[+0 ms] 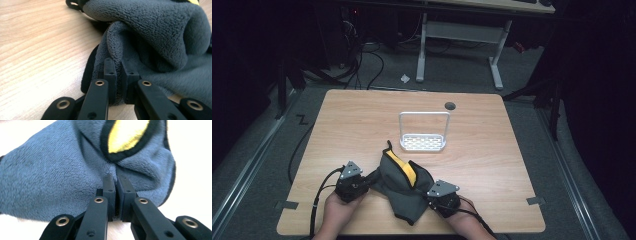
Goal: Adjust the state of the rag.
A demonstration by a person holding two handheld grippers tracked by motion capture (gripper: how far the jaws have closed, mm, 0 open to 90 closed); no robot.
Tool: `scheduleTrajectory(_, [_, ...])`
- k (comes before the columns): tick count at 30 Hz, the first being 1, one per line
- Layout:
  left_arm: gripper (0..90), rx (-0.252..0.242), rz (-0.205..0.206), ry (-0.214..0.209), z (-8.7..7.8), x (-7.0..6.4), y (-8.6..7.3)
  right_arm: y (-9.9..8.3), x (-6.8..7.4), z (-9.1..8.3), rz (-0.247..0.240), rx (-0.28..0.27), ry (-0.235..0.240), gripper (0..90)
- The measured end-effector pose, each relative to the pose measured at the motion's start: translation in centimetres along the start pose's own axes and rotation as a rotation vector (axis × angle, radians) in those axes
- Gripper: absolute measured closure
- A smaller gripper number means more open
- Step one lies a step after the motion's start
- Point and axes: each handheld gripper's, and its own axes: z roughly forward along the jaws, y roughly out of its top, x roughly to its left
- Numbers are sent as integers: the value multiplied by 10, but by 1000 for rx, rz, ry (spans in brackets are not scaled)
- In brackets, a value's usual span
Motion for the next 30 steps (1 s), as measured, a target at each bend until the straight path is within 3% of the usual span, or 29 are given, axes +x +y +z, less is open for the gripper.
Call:
scheduleTrajectory(8, [838, 16, 25, -43, 5, -8, 0, -8, -28, -8, 41, 4, -77, 864])
scheduleTrajectory(16, [837, 30, 71, -152, 12, -38, 2, -13, -53, -17, 85, -11, -161, 865])
scheduleTrajectory(19, [836, 45, 111, -146, 16, -48, 2, -15, -60, -22, 118, -28, -162, 832])
scheduleTrajectory(22, [836, 49, 109, -126, 18, -45, 2, -16, -64, -29, 165, -64, -177, 723])
scheduleTrajectory(26, [835, 51, 73, -98, 15, -32, 0, -18, -71, -36, 202, -92, -204, 707])
scheduleTrajectory(30, [829, 63, 44, -104, 16, -24, -4, -25, -80, -31, 266, -70, -206, 675])
